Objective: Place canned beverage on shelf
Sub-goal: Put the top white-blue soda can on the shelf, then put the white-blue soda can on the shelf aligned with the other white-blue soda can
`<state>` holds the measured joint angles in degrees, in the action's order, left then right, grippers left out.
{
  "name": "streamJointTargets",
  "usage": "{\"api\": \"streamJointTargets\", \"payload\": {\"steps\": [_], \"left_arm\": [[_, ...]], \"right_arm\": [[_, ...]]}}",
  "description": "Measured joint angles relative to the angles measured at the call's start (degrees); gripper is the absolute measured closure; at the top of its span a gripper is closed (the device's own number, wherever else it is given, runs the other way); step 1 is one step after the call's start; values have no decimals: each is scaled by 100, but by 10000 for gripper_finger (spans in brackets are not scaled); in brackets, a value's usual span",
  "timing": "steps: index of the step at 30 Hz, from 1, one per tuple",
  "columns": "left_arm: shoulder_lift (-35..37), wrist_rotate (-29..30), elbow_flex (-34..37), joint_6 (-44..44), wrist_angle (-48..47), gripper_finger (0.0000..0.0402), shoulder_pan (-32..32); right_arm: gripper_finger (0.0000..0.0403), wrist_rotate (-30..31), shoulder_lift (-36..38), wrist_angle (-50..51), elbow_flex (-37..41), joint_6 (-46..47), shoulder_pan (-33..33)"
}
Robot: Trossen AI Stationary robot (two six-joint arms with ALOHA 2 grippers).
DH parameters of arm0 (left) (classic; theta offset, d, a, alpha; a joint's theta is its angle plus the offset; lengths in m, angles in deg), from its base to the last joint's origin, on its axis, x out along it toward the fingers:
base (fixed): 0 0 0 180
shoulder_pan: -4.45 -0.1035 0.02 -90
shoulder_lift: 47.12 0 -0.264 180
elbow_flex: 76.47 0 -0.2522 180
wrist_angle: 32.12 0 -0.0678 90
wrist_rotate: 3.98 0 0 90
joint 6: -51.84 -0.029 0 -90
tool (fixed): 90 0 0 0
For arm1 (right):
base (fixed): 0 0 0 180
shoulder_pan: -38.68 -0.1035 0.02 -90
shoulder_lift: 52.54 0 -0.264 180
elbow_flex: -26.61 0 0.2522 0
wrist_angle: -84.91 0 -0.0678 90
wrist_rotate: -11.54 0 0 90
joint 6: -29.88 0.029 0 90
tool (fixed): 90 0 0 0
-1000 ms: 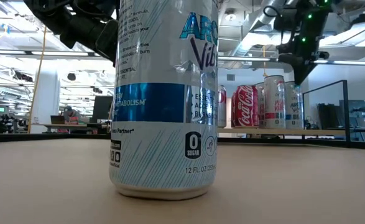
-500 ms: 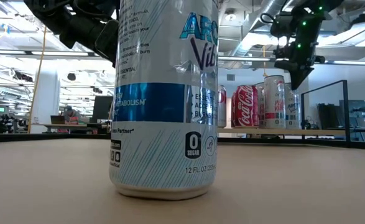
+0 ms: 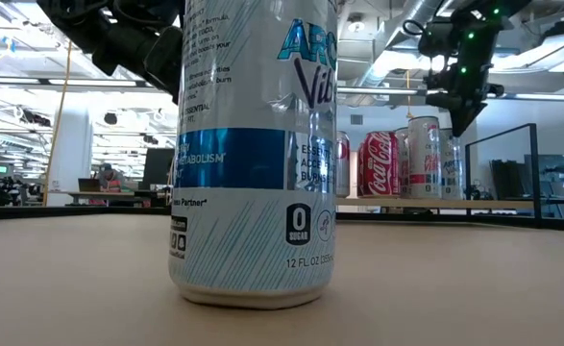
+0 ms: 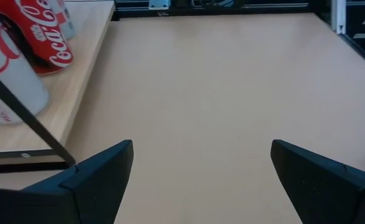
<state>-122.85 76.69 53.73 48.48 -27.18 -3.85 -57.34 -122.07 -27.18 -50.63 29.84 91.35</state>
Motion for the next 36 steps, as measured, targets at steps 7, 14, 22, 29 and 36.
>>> {"api": "streamJointTargets", "payload": {"steps": [7, 14, 22, 29, 36], "left_arm": [[0, -178, 0, 223, 2, 35, 74], [0, -244, 0, 340, -32, 35, 354], [0, -237, 0, 324, -242, 35, 600], [0, -230, 0, 215, -317, 36, 828], [-2, -231, 0, 99, -332, 36, 1044]], "right_arm": [[382, -131, 612, 278, 0, 335, -797], [382, -1045, 1274, 104, 0, 1134, -2483], [382, -1185, 904, -1646, 0, 2099, -5497], [370, -1192, 32, -3852, 0, 2406, -7246], [365, -1891, -802, -5364, 0, 2232, -7953]]}}
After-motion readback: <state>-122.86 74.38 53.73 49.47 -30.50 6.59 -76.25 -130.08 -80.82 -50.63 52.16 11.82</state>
